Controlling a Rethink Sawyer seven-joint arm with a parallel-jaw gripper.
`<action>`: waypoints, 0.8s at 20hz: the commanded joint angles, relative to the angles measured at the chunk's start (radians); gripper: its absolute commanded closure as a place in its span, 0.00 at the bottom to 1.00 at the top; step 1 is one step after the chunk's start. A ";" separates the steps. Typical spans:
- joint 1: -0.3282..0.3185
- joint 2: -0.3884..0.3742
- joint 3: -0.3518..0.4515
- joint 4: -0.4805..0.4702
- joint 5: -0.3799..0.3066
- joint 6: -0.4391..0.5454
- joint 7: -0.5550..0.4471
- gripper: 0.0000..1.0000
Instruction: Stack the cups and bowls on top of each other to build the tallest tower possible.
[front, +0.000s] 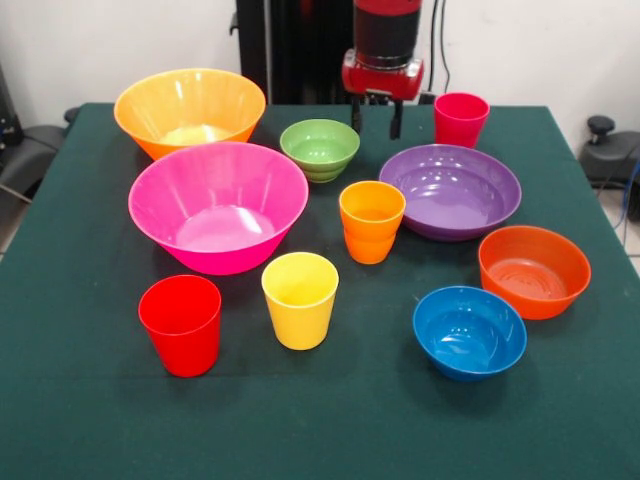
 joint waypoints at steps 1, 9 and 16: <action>0.042 -0.115 0.034 -0.053 0.049 0.217 0.108 0.00; 0.013 -0.121 0.051 -0.106 0.020 0.285 0.079 0.00; -0.012 -0.077 0.067 -0.143 -0.006 0.249 0.069 0.00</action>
